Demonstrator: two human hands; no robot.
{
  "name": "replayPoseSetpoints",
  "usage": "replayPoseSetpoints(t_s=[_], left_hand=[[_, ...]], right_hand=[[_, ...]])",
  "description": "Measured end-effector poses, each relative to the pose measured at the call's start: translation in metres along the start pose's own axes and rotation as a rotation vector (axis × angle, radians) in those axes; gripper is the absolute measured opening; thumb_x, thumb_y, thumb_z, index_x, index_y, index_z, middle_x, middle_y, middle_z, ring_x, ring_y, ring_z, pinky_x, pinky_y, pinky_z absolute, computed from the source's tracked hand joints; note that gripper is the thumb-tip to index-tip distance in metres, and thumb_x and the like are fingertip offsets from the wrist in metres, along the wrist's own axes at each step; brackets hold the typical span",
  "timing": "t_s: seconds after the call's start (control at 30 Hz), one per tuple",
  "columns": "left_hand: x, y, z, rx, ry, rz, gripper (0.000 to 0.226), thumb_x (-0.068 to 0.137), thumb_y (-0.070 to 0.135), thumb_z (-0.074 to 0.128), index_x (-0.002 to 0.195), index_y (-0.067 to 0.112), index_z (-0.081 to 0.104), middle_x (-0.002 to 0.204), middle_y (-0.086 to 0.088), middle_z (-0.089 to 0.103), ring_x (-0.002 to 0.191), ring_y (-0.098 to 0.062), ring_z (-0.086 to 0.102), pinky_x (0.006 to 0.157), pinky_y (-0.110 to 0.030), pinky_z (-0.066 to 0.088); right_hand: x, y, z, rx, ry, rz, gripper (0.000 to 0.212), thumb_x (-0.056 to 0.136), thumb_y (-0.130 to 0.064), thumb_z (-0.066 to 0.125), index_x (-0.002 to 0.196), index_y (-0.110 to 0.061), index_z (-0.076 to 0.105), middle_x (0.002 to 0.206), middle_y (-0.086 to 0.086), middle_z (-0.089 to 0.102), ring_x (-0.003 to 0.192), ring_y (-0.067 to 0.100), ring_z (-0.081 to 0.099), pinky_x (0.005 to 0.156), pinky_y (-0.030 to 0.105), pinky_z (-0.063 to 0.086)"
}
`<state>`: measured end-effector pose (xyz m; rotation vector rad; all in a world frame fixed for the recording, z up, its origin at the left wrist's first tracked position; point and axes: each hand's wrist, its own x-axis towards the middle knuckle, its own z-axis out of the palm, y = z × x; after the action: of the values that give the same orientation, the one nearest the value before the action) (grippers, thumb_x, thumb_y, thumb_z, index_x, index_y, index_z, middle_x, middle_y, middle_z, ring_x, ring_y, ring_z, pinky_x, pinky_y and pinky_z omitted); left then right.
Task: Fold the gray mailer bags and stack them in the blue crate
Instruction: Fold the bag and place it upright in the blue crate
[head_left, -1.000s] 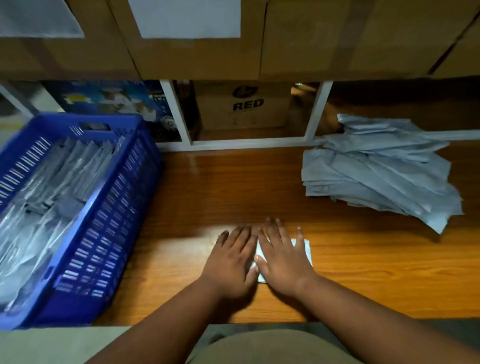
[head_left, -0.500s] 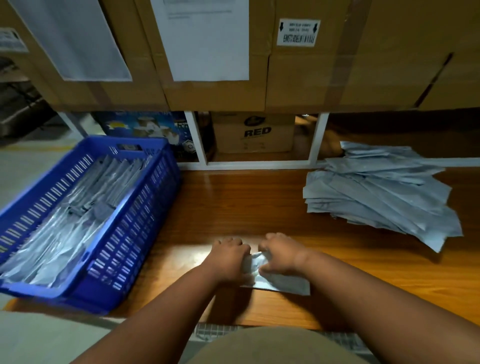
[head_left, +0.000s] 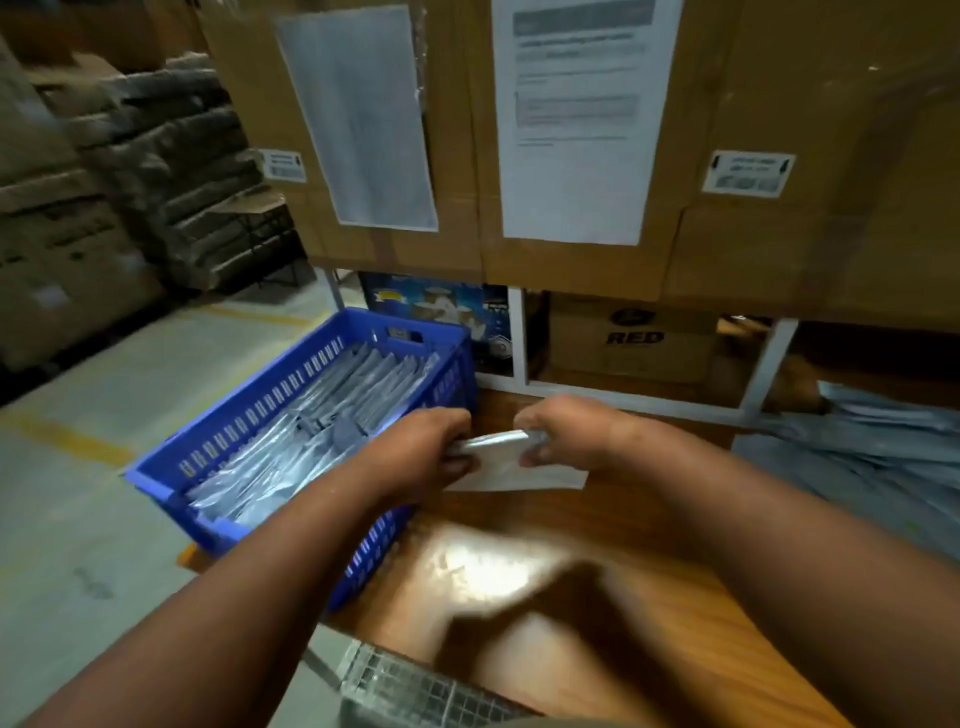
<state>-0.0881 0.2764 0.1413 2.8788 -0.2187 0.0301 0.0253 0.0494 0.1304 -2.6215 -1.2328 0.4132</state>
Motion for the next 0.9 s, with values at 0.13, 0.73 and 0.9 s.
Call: replayPoseSetpoints(t_s=[0.13,0.73,0.9], left_hand=[[-0.025,-0.053,-0.058,-0.010,0.132,-0.095,0.028,0.092,0.032,0.073,0.080,0.029,0.047,0.077,0.008,0.055,0.070,-0.012,0.053,0.061,-0.036,0.041],[-0.129,-0.201,-0.079,0.119,-0.161,-0.523,0.040,0.092,0.036,0.076,0.061,0.025,0.051,0.061,0.008,0.051,0.064,-0.016,0.048,0.065,-0.031,0.035],[-0.107,-0.215,-0.067,-0.035,-0.280,-0.535,0.023,0.095,0.032,0.071,0.083,0.013,0.076,0.074,0.008,0.076,0.073,-0.012,0.065,0.064,-0.025,0.045]], right_hand=[[0.052,-0.042,-0.052,-0.072,0.054,-0.082,0.008,0.097,-0.040,0.072,0.099,-0.042,0.065,0.100,-0.016,0.064,0.094,0.006,0.063,0.082,0.038,0.057],[0.261,-0.206,-0.011,-0.450,-0.233,-0.342,0.017,0.095,-0.035,0.077,0.110,-0.030,0.071,0.098,-0.008,0.066,0.096,0.023,0.064,0.082,0.036,0.052],[0.289,-0.190,0.008,-0.520,-0.368,-0.308,0.007,0.097,-0.027,0.074,0.092,-0.023,0.070,0.084,-0.004,0.063,0.082,0.024,0.059,0.069,0.031,0.041]])
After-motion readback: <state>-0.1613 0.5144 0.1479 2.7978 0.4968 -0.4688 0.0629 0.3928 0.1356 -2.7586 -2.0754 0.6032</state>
